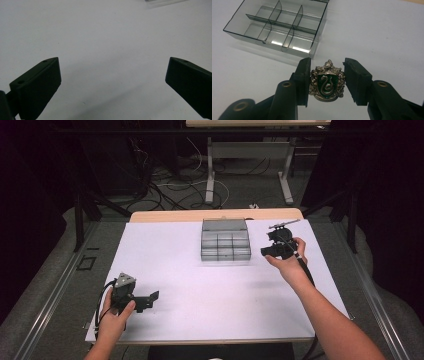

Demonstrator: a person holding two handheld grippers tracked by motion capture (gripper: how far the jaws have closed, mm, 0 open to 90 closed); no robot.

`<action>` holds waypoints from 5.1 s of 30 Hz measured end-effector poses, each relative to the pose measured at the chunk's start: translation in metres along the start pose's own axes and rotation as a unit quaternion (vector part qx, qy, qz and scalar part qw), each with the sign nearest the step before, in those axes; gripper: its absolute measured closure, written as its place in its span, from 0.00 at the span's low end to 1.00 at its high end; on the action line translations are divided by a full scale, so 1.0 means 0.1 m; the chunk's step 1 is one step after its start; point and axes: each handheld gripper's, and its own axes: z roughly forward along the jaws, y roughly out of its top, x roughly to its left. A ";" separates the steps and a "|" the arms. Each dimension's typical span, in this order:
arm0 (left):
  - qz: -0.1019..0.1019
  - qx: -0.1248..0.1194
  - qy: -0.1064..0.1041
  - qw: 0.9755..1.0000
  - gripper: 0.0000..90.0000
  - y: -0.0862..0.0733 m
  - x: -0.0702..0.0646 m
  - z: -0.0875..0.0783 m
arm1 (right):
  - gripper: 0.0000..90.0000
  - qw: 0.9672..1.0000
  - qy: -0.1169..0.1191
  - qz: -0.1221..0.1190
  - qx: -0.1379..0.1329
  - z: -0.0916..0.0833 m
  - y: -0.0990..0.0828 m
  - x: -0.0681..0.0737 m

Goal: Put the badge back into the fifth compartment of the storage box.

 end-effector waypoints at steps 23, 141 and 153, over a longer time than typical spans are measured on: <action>-0.001 0.001 0.001 1.000 0.00 -0.01 0.02 -0.01 | 0.64 1.000 0.008 -0.014 0.014 0.23 0.24 0.20; -0.008 0.002 -0.005 1.000 0.00 -0.02 0.09 -0.02 | 0.64 0.996 0.071 -0.049 0.015 1.32 0.34 0.88; -0.007 0.003 -0.006 1.000 0.00 -0.02 0.09 -0.02 | 0.62 0.996 0.058 -0.056 0.026 1.34 0.33 0.87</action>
